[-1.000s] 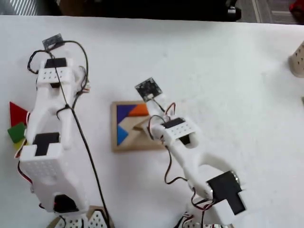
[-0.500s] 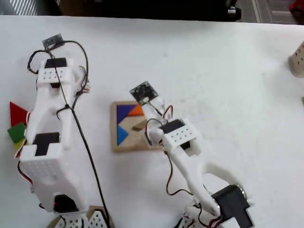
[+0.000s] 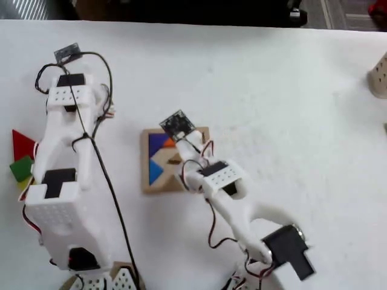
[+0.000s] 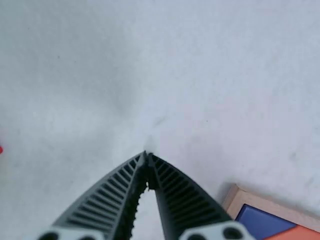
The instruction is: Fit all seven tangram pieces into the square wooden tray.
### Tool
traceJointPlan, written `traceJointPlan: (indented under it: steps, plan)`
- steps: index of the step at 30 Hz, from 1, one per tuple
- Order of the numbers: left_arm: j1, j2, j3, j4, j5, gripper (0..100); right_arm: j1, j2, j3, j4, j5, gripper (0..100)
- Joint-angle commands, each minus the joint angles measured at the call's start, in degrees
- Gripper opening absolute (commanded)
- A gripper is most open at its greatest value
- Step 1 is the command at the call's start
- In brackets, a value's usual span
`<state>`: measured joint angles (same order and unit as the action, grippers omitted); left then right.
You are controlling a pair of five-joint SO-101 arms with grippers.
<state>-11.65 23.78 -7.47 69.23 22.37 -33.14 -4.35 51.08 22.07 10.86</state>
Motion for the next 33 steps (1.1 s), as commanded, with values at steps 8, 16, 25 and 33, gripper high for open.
traceJointPlan:
  steps: [8, 16, 25, 33]
  plan:
    - [-0.84, -1.01, -2.02, -1.14, 0.35, 3, -0.31, 1.89, -9.76, 3.03, 0.44, 1.7]
    - [-0.84, -0.92, -1.58, -2.64, 0.35, 3, 0.13, 0.04, -9.14, 4.18, 0.79, 1.7]
    - [-0.84, -1.01, -1.58, -2.64, 0.35, 3, 5.41, -6.29, -4.04, 5.14, 0.88, 1.7]
    - [-1.8, -1.01, -1.58, -2.37, 0.35, 3, 2.42, 4.0, -8.97, 3.47, 0.88, 1.7]
